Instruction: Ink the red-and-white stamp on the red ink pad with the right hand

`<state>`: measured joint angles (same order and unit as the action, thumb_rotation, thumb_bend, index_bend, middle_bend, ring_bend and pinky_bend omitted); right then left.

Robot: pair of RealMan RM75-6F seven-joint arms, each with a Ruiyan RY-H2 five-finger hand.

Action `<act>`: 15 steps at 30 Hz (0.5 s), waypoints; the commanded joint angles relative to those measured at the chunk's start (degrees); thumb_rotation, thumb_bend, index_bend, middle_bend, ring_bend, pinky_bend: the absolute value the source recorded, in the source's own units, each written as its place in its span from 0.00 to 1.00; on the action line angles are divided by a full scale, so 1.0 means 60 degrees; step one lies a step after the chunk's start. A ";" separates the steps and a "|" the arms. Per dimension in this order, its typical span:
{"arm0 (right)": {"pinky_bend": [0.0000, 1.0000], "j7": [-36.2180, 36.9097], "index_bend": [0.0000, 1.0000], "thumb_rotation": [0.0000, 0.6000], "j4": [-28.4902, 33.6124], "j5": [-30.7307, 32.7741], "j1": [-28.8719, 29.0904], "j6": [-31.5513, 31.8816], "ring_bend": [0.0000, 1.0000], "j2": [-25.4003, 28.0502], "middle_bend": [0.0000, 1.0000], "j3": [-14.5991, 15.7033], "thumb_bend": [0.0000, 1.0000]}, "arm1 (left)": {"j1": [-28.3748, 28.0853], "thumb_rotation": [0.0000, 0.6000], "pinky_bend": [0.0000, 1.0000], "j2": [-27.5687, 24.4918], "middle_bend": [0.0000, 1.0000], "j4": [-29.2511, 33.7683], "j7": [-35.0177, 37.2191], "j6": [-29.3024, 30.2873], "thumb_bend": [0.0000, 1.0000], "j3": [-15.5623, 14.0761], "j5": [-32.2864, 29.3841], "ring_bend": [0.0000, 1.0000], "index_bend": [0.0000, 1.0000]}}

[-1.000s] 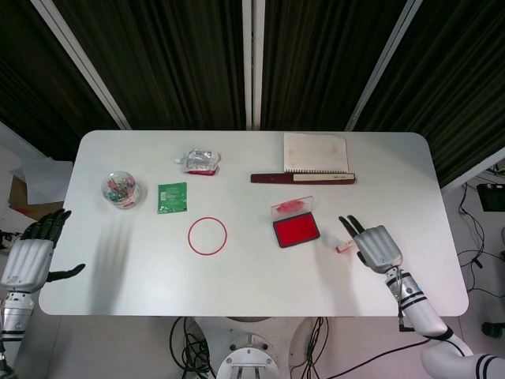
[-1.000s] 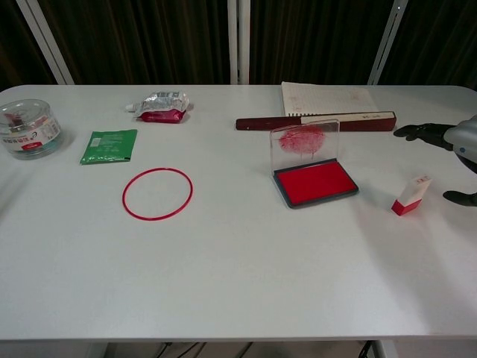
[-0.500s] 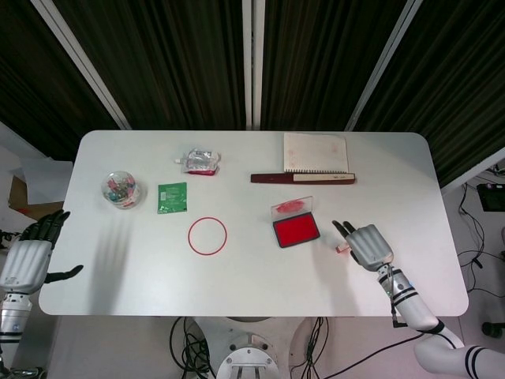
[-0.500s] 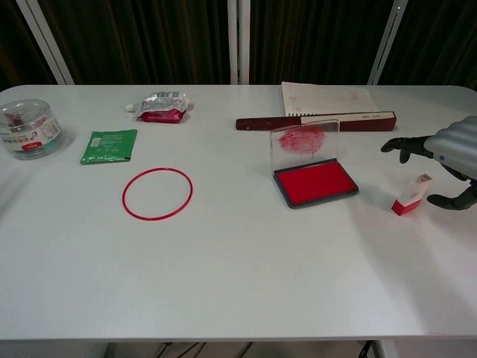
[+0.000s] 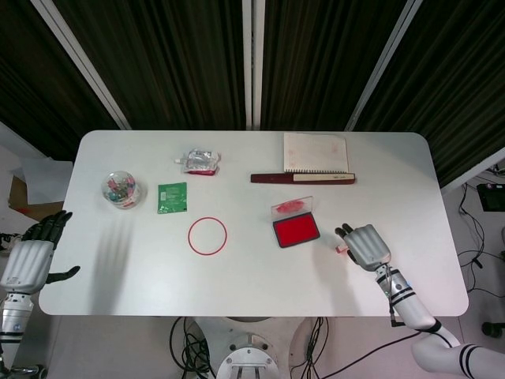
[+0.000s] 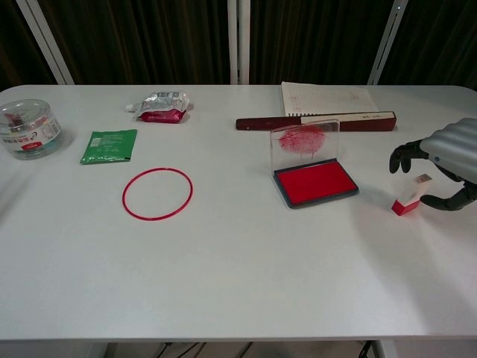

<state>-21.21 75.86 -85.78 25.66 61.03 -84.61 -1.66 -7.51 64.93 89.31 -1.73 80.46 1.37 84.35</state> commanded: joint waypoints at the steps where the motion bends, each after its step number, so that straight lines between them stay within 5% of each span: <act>1: 0.92 0.0027 0.36 1.00 -0.0096 -0.0014 -0.0011 0.0069 0.70 -0.0072 0.37 0.0021 0.24 | -0.0016 0.99 0.18 -0.0025 0.07 0.0027 0.0141 -0.0064 0.01 -0.0023 0.0013 0.08 0.04; 15: 0.92 0.0413 0.41 1.00 -0.0535 -0.0194 0.0053 0.0303 0.72 -0.0347 0.44 0.0105 0.24 | -0.0012 1.00 0.18 -0.0062 0.07 0.0001 0.0157 -0.0082 0.07 -0.0038 0.0009 0.08 0.04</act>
<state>-18.76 72.66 -86.92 25.97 62.82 -86.67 -1.05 -7.58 64.56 89.30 -0.78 79.97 1.14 84.40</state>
